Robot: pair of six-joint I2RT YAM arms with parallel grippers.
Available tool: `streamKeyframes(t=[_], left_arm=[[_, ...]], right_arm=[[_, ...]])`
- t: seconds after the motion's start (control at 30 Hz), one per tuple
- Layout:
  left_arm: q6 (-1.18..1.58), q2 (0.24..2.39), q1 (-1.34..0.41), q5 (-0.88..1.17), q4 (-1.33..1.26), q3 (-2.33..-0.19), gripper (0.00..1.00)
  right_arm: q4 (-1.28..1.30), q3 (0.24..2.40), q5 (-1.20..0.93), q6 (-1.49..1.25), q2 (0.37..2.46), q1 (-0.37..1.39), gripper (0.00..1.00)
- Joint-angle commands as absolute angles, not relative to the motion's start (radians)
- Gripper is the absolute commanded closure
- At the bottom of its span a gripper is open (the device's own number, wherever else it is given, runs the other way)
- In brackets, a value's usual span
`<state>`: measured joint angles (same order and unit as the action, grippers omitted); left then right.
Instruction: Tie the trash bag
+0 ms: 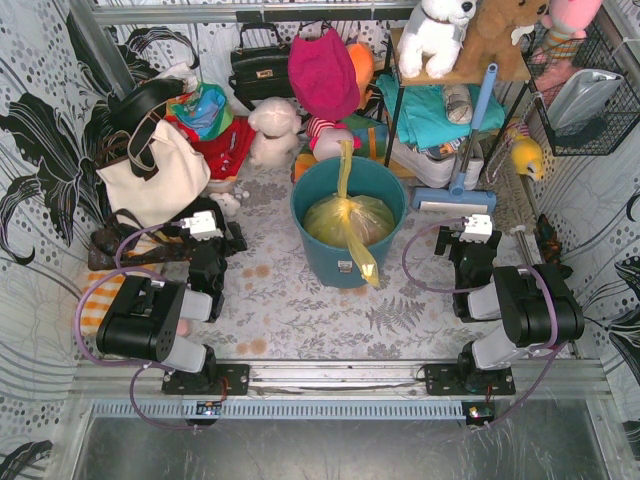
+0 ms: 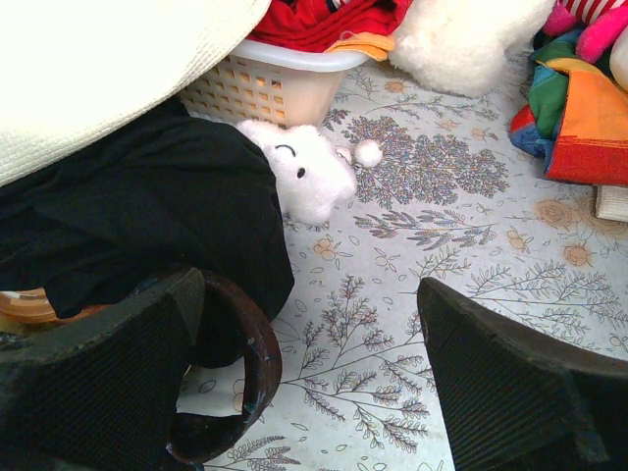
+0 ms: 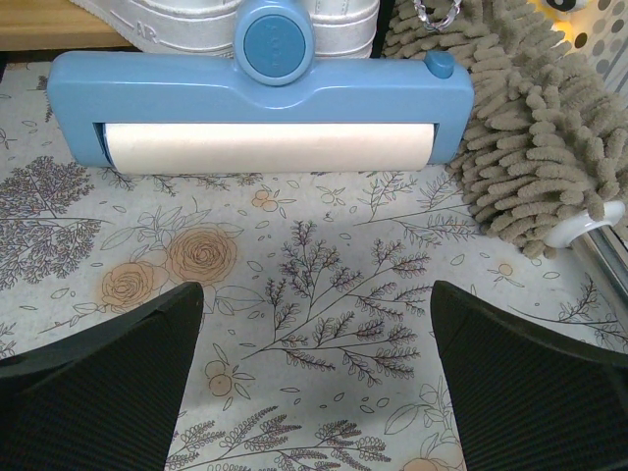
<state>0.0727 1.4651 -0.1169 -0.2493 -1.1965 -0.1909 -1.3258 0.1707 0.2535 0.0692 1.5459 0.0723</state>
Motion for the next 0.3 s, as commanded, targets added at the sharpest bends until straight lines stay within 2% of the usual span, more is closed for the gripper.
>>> streamKeyframes(t=[0.0,0.27], left_arm=[[0.074,1.468,-0.112,-0.242,-1.253,-0.191,0.02],[0.083,1.469,-0.092,-0.209,-1.221,-0.208,0.02]], right_arm=[[-1.377,0.169,0.248,0.075,1.547,0.074,0.03],[-1.377,0.170,0.248,0.075,1.548,0.075,0.03]])
